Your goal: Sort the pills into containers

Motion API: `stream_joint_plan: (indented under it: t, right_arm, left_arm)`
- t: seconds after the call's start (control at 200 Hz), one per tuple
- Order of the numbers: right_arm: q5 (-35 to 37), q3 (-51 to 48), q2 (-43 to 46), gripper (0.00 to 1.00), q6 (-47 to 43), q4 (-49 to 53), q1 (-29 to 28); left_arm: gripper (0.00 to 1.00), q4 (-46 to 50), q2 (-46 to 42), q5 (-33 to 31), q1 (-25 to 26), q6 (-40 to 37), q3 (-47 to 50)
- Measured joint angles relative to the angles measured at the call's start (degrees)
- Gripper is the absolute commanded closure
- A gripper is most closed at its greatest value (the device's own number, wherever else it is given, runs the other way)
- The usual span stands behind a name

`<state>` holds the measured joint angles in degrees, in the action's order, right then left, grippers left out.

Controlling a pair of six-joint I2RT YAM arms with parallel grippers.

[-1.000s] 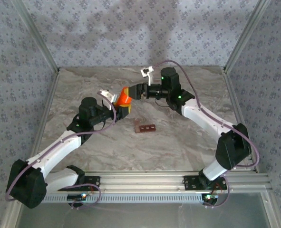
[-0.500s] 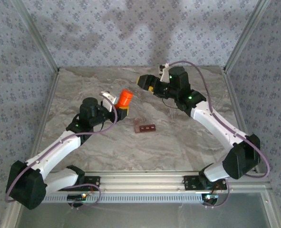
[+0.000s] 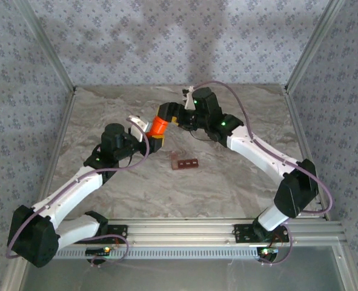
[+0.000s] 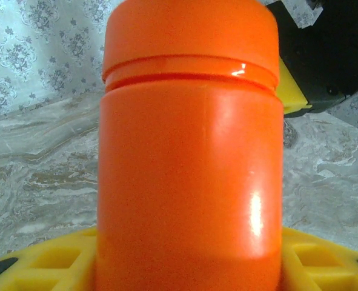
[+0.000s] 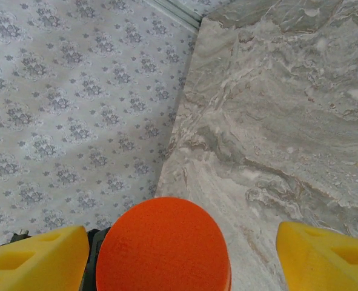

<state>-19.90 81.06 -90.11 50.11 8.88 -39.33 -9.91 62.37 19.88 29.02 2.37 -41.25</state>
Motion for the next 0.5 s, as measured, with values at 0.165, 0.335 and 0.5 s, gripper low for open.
stream_joint_plan:
  t: [0.165,0.335,0.5]
  right_arm:
    - [0.07,0.00,-0.07,0.37,-0.70,0.09,-0.74]
    - [-0.17,0.00,-0.31,0.57,-2.01,0.26,-0.76]
    - [-1.99,-0.28,-0.33,0.61,-4.66,-0.66,0.02]
  left_arm:
    - [1.00,-0.04,0.35,0.00,0.04,0.02,0.00]
    - [1.00,-0.02,0.81,-0.26,0.04,0.24,0.00]
    - [1.00,-0.50,1.18,-0.37,0.04,0.96,0.00]
